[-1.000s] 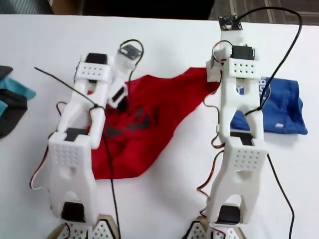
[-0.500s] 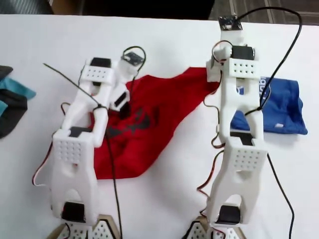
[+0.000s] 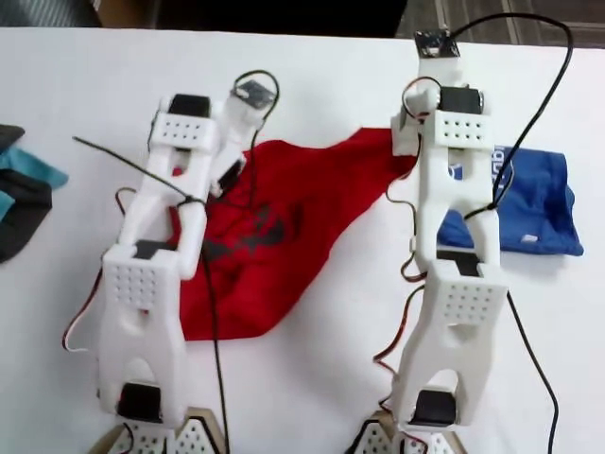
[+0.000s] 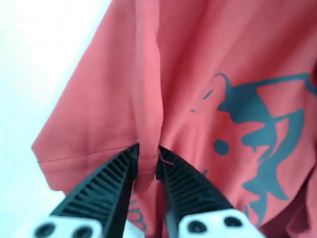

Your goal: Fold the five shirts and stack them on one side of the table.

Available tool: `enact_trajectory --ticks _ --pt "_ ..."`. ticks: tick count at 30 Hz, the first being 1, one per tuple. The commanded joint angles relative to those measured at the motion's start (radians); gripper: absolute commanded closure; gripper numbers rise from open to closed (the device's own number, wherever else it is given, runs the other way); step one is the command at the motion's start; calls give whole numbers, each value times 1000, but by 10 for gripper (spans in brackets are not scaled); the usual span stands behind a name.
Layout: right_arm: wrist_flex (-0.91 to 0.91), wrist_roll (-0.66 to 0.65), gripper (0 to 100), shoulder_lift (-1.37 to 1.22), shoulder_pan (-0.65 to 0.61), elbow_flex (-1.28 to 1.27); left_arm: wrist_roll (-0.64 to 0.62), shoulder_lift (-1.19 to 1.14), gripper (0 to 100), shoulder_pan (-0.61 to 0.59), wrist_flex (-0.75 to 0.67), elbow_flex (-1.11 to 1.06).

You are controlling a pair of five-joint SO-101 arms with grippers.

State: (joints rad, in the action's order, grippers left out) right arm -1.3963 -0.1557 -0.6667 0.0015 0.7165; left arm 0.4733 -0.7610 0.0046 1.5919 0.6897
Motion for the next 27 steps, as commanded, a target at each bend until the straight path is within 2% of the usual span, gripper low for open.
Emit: enact_trajectory --ticks 1,9,13,16,19,27 --pt "13 -6 978 8 8 43 3 37 974 5 40 84" --pt "15 -6 978 8 7 43 9 -6 974 -12 29 85" --pt "27 -60 978 53 -13 144 11 32 974 -75 77 245" --pt "-27 -175 978 114 -38 299 11 83 975 -118 176 421" --pt "-84 -239 978 165 -54 420 44 150 975 -164 195 503" --pt "-117 -250 978 277 -38 606 51 446 975 -267 196 478"
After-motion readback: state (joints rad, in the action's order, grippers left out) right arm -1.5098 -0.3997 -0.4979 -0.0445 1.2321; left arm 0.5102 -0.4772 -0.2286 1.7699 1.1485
